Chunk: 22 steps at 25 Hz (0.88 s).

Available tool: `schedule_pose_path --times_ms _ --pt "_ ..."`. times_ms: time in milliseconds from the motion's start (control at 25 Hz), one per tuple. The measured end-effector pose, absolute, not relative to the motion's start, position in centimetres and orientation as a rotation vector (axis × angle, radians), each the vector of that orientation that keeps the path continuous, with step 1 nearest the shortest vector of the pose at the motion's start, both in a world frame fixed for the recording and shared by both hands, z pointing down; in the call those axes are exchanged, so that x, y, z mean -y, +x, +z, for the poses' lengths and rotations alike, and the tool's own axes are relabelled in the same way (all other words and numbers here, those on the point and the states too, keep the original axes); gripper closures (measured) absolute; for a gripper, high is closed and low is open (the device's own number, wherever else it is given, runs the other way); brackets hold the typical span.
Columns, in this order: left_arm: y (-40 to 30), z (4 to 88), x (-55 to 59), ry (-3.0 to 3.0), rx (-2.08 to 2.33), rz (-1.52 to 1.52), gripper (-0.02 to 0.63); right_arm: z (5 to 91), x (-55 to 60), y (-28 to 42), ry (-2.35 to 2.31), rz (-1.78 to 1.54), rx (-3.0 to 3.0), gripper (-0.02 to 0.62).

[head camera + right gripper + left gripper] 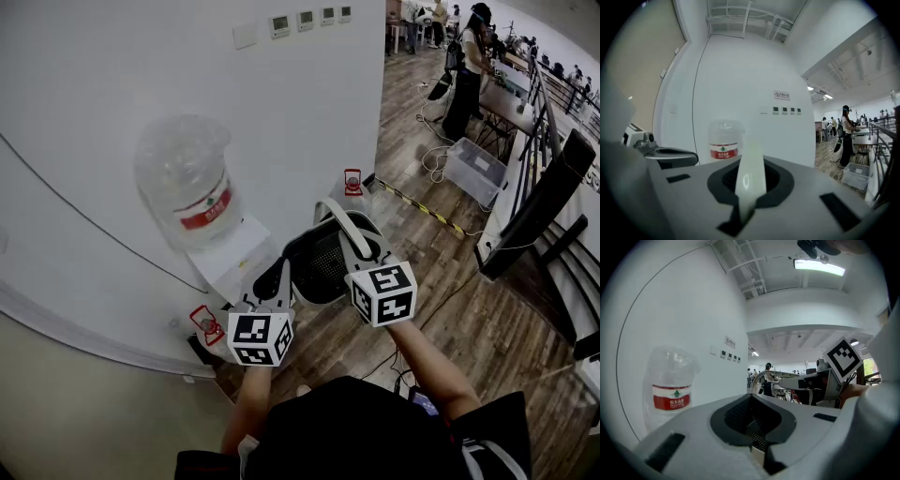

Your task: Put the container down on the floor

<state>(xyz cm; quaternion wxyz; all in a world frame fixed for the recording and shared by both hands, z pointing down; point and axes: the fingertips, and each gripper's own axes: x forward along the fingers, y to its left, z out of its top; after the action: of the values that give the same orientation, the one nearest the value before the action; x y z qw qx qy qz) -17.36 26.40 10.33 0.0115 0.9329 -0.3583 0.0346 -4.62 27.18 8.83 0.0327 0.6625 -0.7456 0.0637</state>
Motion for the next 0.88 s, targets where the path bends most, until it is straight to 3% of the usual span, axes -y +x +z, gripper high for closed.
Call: schedule_pose_path --times_ms 880 --pt "-13.3 10.6 -27.8 2.88 1.153 0.081 0.588 9.2 -28.9 -0.2 2.034 0.197 2.316 0.566"
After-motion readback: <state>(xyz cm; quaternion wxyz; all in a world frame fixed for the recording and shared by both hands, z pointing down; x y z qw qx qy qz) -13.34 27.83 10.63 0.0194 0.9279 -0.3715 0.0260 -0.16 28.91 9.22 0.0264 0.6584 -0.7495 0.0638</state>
